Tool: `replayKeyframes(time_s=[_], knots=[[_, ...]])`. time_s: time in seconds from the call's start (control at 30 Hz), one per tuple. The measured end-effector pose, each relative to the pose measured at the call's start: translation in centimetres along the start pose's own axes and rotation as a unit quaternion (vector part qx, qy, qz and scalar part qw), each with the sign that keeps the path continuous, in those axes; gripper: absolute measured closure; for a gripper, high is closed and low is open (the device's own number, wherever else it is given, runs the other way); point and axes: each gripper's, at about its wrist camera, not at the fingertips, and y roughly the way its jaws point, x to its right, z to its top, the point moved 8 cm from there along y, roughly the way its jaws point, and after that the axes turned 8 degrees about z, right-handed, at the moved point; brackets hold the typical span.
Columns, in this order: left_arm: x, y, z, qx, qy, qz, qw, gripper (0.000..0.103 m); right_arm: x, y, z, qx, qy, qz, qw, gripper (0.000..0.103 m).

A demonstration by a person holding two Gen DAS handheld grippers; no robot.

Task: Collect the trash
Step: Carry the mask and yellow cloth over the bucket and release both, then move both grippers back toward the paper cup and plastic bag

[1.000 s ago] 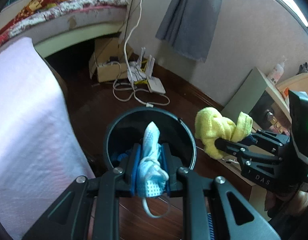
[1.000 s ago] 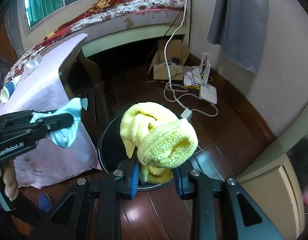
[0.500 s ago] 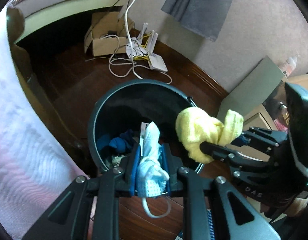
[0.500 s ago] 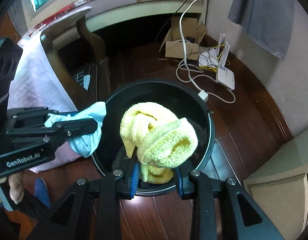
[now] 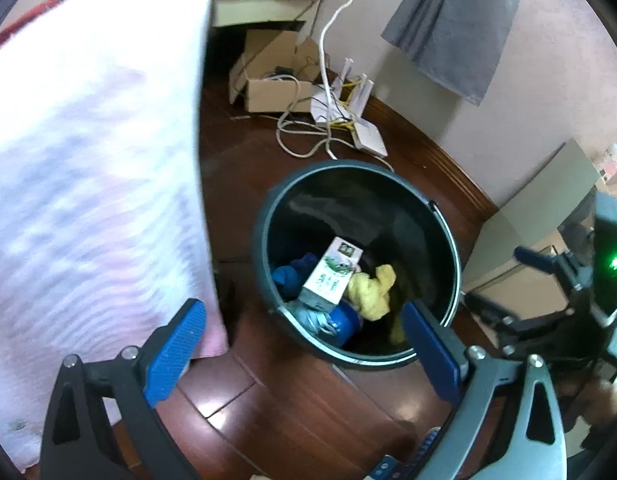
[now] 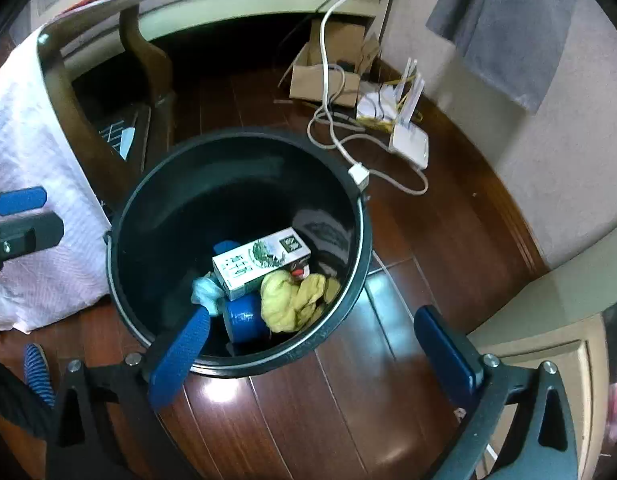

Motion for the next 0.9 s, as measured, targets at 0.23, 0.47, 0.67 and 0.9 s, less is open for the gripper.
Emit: replayKeyframes(time_s=[0.23, 0.47, 0.67, 0.9], knots=[[-1.3, -2.9, -0.4, 0.022, -0.002, 0.013, 0.9997, 0.003, -1.9, -4.1, 1.2, 0.032, 0.002, 0.000, 0.999, 0.000], [-2.3, -5.8, -0.3, 0.043, -0.001, 0.022, 0.9988, 0.003, -4.5, -7.6, 2.2, 0.060, 0.000, 0.006, 0.998, 0.000], [-3.5, -8.1, -0.3, 0.059, -0.005, 0.032, 0.9977, 0.002, -6.5, -9.8, 2.9, 0.079, -0.004, 0.011, 0.997, 0.000], [-5.6, -11.6, -0.8, 0.085, -0.018, 0.053, 0.9948, 0.002, -9.1, -12.7, 3.6, 0.105, 0.005, 0.030, 0.994, 0.000]])
